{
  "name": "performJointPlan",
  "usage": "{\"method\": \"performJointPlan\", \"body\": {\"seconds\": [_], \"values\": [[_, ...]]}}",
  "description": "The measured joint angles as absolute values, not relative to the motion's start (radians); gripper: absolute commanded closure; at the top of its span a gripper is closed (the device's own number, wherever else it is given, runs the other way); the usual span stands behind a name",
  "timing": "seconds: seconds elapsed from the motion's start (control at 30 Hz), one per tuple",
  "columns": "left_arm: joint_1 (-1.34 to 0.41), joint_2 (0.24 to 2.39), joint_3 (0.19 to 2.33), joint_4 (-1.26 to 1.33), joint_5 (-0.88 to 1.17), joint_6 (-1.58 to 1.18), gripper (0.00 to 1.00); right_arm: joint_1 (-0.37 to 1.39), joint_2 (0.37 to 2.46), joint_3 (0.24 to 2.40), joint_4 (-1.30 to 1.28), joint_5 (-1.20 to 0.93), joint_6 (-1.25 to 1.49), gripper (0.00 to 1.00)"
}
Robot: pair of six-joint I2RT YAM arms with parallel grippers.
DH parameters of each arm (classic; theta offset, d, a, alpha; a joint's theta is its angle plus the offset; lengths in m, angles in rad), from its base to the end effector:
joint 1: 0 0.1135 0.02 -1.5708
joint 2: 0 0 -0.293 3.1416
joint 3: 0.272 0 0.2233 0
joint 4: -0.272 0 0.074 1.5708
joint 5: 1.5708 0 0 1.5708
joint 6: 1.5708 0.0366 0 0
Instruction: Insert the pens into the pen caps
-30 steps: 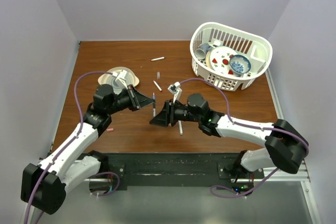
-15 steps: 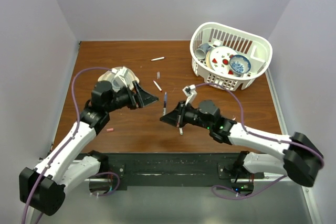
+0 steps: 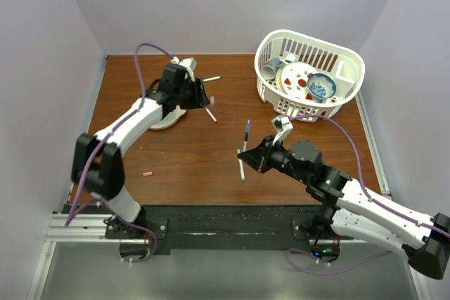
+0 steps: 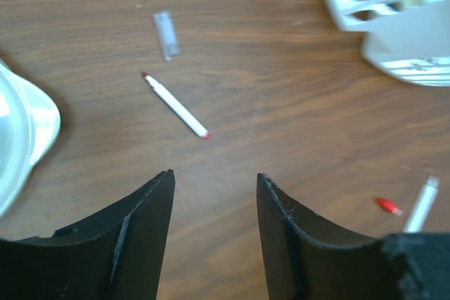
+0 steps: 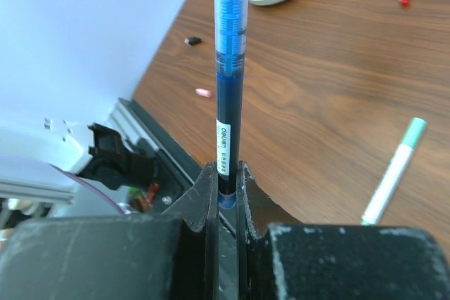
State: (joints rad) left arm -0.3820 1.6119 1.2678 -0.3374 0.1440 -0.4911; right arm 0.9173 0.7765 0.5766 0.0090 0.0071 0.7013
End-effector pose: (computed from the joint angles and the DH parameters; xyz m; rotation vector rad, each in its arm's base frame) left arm 0.3139 -0.1318 0.3207 -0.0469 2.3206 -0.6190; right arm 0.0867 0.1128 0.3139 -0.2008 1.9041 1.1390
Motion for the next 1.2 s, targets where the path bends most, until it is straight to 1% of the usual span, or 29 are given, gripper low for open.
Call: {"method": "performJointPlan", "body": {"seconds": [0.1,0.27,0.5,0.7,0.8,0.9,0.93,1.03,1.1,1.13,1.2], "values": [[-0.382,1.764,1.345,-0.350,0.119,-0.458,0.48,0.917,0.771,0.586,-0.019,0.010,0.677,1.00],[-0.382,1.936,1.462,-0.373,0.090,-0.418,0.47,0.917,0.773,0.595,-0.034,0.011,0.635,1.00],[-0.382,2.182,1.740,-0.428,0.052,-0.358,0.47,0.917,0.781,0.595,-0.038,0.023,0.587,1.00],[-0.382,2.291,1.851,-0.459,0.030,-0.338,0.47,0.917,0.790,0.601,-0.043,0.041,0.556,1.00],[-0.382,2.338,1.893,-0.490,0.001,-0.322,0.49,0.917,0.790,0.608,-0.044,0.045,0.545,1.00],[-0.382,2.357,1.924,-0.492,-0.009,-0.307,0.56,0.917,0.791,0.611,-0.044,0.044,0.534,1.00],[-0.382,2.358,1.925,-0.490,-0.010,-0.301,0.63,0.917,0.793,0.613,-0.044,0.043,0.531,1.00],[-0.382,2.358,1.922,-0.488,-0.010,-0.275,0.74,0.917,0.808,0.625,-0.045,0.043,0.524,1.00],[-0.382,2.358,1.918,-0.484,-0.004,-0.264,0.77,0.917,0.812,0.630,-0.045,0.044,0.522,1.00],[-0.382,2.358,1.915,-0.480,0.000,-0.254,0.85,0.917,0.811,0.632,-0.046,0.044,0.522,1.00],[-0.381,2.358,1.913,-0.477,0.011,-0.242,0.91,0.917,0.809,0.634,-0.046,0.046,0.522,1.00]]}}
